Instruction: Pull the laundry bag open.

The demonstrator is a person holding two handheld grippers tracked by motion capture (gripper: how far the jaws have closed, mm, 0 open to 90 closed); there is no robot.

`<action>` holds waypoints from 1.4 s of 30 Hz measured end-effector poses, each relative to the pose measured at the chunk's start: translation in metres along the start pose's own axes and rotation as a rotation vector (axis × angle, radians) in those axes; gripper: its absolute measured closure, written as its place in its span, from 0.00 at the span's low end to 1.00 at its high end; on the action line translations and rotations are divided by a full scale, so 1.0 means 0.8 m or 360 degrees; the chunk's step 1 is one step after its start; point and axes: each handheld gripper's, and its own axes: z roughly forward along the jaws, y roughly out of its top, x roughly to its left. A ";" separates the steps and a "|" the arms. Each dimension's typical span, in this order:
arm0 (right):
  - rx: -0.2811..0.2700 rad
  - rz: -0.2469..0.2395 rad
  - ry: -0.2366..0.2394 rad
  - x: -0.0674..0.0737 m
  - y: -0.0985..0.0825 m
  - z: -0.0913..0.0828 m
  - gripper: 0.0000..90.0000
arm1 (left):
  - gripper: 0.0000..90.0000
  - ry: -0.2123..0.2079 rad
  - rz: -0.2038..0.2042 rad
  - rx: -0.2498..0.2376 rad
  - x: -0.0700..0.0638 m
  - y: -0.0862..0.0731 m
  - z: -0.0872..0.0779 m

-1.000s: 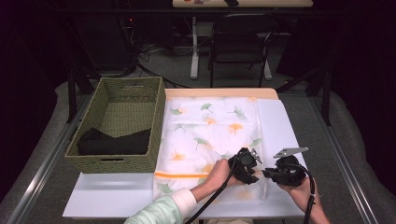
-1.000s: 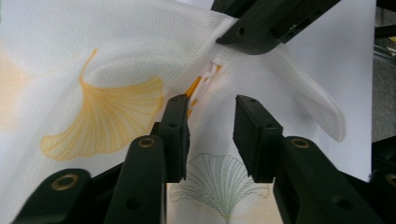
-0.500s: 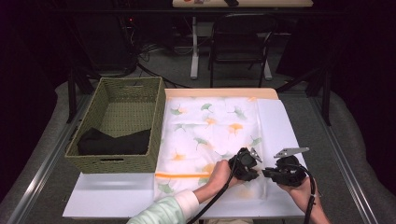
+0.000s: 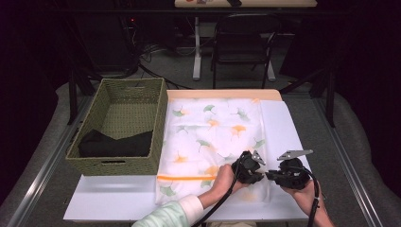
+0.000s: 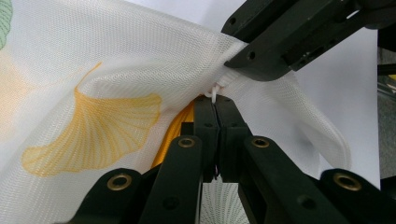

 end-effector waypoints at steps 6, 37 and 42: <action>0.0007 -0.0012 -0.0022 0.002 0.000 0.000 0.93 | 0.99 0.0039 -0.0005 0.0023 0.001 -0.003 -0.002; 0.0010 0.0004 -0.0120 0.005 -0.001 0.000 0.94 | 0.99 0.0093 -0.0076 0.0059 0.009 -0.017 -0.008; 0.0022 0.0010 -0.0124 0.004 -0.001 0.000 0.94 | 0.99 0.0106 -0.0070 0.0064 0.011 -0.021 -0.009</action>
